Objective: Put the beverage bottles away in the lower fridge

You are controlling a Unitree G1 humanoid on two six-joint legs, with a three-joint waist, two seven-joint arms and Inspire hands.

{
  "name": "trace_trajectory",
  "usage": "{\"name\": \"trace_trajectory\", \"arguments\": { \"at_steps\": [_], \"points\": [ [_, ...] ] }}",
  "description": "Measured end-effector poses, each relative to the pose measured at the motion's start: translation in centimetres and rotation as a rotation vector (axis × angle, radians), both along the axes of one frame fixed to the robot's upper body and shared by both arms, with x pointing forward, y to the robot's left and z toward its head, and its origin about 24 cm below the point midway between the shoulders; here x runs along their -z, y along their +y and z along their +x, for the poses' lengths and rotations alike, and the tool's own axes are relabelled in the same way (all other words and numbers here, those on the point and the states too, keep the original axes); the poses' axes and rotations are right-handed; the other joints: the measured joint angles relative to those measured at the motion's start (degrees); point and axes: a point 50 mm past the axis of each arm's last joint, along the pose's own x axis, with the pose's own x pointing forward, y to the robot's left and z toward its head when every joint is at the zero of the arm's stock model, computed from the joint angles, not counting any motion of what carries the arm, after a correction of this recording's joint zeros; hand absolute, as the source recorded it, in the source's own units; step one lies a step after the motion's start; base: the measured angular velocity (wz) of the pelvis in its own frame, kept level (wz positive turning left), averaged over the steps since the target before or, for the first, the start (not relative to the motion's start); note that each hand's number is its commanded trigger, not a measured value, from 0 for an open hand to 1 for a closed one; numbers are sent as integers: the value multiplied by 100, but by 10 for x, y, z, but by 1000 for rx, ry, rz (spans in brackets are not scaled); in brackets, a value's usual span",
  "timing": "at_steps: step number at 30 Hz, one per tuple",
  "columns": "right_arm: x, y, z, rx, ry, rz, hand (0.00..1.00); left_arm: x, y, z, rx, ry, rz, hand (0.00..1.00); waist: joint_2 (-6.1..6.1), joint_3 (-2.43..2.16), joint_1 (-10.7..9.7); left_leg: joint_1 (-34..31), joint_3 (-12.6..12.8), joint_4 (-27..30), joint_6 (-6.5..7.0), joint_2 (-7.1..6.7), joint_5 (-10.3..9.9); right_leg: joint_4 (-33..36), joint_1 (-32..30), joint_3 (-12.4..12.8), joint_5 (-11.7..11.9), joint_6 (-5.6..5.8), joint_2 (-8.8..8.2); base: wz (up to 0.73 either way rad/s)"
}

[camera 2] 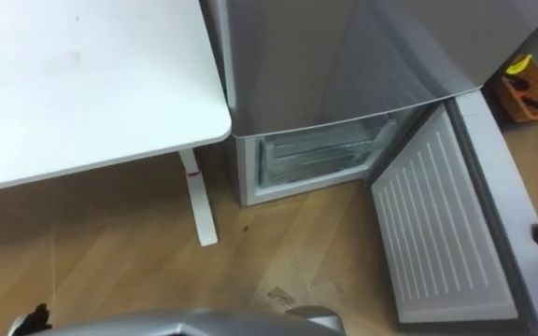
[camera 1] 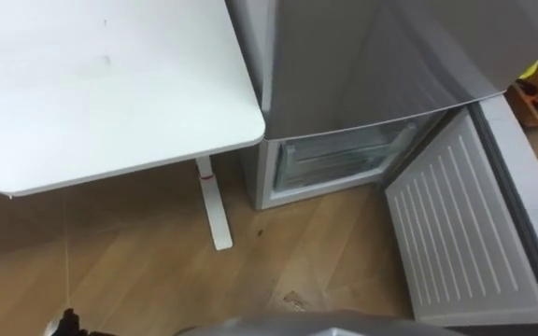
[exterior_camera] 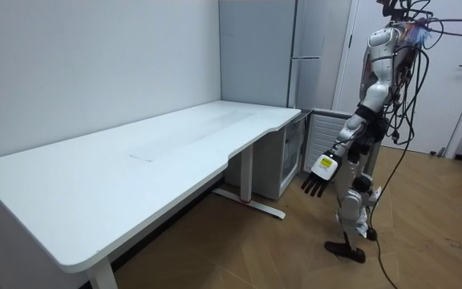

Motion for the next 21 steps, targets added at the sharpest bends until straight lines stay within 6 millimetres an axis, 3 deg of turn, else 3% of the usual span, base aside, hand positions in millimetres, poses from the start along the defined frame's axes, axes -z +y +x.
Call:
{"name": "trace_trajectory", "arguments": {
  "at_steps": [6, 10, 15, 21],
  "points": [
    [17, -3, -25, 107, 12, 173, 0, -1, 3, -3, 2, 23, -26, 0, -230, 15, -50, 18, -17, 33, -5, 13, 4, -4, 8, 9, 1, -2, 17, -1],
    [32, 6, -48, 206, 13, 289, 0, -1, 7, -8, -3, 47, -37, 0, -280, -1, -10, 8, -48, 39, -7, 21, 1, -13, 36, 2, 24, -18, 31, 3],
    [41, 14, -60, 244, 10, 364, 0, 3, 5, -9, -10, 70, -50, 0, -147, 3, 66, -27, -37, 50, -5, 54, 1, -109, 45, 17, 134, -24, 71, -3],
    [44, 19, -52, 93, 58, 394, 0, 2, 5, 4, 40, 62, -44, 0, -12, 36, 171, 23, -16, 39, -20, 63, 25, -105, 76, 8, 137, -28, 72, -4]
  ]
}}
